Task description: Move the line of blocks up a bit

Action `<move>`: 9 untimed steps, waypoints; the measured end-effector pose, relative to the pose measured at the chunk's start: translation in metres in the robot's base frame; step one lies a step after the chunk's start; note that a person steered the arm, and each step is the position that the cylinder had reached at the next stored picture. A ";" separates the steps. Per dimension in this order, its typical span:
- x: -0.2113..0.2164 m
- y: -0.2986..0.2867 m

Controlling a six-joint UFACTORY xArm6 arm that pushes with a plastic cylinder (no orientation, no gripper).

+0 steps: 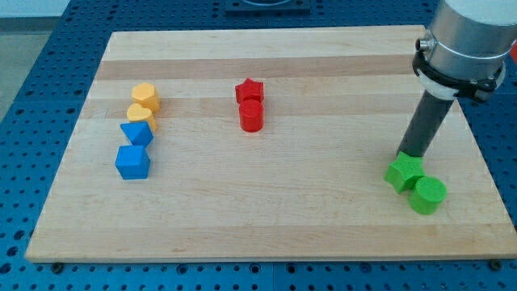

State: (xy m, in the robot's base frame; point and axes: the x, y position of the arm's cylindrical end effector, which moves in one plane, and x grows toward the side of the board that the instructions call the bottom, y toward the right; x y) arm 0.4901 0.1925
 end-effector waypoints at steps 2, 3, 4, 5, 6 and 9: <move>-0.005 -0.029; -0.005 -0.090; -0.005 -0.092; -0.005 -0.100; -0.005 -0.148; 0.098 -0.348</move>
State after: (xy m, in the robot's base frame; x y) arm 0.5884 -0.1559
